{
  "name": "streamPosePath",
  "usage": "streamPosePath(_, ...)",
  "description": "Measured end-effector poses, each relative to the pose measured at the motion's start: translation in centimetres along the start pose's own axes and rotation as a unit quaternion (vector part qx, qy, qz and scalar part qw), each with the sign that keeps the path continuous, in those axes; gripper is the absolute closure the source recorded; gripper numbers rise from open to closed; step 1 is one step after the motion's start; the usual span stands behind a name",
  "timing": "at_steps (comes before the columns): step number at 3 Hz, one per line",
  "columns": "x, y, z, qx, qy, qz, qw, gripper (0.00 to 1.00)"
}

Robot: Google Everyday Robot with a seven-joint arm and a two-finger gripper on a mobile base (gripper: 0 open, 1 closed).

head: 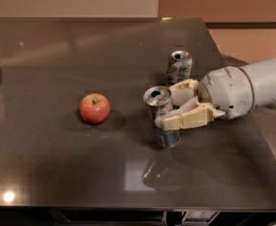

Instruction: Place redbull can upright

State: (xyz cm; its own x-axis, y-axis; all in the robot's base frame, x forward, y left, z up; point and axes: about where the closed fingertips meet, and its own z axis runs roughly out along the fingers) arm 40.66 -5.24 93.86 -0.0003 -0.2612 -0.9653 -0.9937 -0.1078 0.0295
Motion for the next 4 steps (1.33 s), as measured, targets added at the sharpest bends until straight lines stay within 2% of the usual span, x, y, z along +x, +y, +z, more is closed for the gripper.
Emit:
streamPosePath(1,0.7,0.1,-0.2,0.007,-0.057,0.014,0.9983,1.00)
streamPosePath(2,1.7,0.2,-0.1,0.013,-0.098,0.021,0.9949,0.84)
streamPosePath(4,3.5,-0.1,0.3,0.029,-0.142,0.028,0.9890,0.37)
